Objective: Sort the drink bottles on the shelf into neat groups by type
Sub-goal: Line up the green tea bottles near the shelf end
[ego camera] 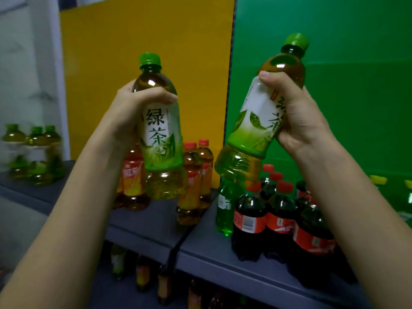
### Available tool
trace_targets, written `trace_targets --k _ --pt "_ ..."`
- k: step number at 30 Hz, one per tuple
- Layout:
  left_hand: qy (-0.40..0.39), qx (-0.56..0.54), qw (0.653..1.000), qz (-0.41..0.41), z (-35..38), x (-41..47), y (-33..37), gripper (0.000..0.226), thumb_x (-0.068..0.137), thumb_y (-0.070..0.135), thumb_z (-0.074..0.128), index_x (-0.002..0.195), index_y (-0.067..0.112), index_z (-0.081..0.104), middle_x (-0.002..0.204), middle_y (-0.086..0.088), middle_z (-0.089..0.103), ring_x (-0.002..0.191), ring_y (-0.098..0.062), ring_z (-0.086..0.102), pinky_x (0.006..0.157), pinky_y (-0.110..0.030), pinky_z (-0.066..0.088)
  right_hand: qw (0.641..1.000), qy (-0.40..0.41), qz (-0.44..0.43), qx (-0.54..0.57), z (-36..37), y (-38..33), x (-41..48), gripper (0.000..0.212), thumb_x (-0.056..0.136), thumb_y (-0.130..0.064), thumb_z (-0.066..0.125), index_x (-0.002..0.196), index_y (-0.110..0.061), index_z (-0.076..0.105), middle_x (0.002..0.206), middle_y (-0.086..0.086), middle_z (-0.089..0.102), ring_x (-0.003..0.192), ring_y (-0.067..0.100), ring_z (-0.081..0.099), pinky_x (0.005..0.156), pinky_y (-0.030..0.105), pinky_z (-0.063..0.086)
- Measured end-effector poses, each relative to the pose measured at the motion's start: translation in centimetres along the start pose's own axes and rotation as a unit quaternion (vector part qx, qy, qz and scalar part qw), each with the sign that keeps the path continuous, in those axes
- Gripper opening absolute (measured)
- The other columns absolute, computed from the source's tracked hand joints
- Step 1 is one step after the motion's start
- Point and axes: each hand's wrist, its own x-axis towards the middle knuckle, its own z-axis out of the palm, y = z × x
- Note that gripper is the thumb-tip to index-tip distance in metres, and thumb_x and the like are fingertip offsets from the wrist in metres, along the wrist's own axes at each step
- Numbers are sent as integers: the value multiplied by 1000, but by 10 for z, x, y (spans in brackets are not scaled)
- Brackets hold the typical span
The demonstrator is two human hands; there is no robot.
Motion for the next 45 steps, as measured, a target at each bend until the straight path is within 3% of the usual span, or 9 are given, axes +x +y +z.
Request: trace_targets --k 6,10,13,17,22,25,34,40,45 --pt "10 16 1000 -18 -61 -39 1 22 64 17 69 83 21 57 68 7 62 61 -9 63 54 -22 51 998 -33 60 5 50 44 -23 38 71 -13 72 105 -14 55 81 3 63 68 16 62 74 35 55" --pt "20 28 999 -42 -112 -59 -3 29 60 19 74 83 21 57 68 7 62 62 -11 63 55 -23 51 994 -33 100 12 89 80 -39 53 58 -15 78 106 -16 56 79 2 63 63 13 63 66 30 57" --pt "46 37 997 -57 -154 -71 -8 36 50 23 78 81 22 58 64 9 63 59 -10 63 53 -23 51 992 -28 122 20 121 111 -51 56 58 -14 79 109 -14 55 78 2 64 62 13 64 64 30 57" --pt "85 46 993 -70 -210 -84 -16 36 51 18 77 82 18 60 60 8 64 54 -8 63 48 -20 49 990 -20 136 35 163 156 -63 52 63 -12 77 109 -13 55 77 2 64 63 13 65 62 30 55" --pt "120 65 988 -74 -276 -94 -34 44 42 28 79 82 18 63 69 2 66 62 -15 64 55 -25 53 988 -10 149 35 213 207 -67 53 57 -10 79 105 -16 55 77 0 66 66 13 67 60 27 54" --pt "141 63 986 -68 -308 -93 -46 42 41 28 78 80 21 66 69 5 68 62 -14 65 55 -23 53 987 -18 155 27 239 233 -63 41 68 -5 73 103 -16 54 74 -1 67 63 11 67 56 25 55" --pt "188 87 977 -58 -399 -53 -102 45 38 30 79 80 20 65 70 5 68 63 -13 66 56 -24 54 990 -20 137 -4 292 332 -10 53 68 -4 76 115 -12 53 87 5 68 76 19 67 70 34 57" --pt "213 121 968 -53 -460 -6 -141 42 39 32 81 77 24 65 71 6 68 69 -14 66 64 -30 52 990 -4 136 -44 323 398 39 97 55 -18 84 138 -10 36 108 10 66 83 14 68 69 28 55" --pt "240 142 959 -44 -505 21 -169 32 48 21 83 72 29 64 68 10 68 68 -11 65 63 -28 51 989 10 123 -76 344 439 68 75 64 -10 82 126 -22 42 103 5 66 88 17 67 73 30 55"
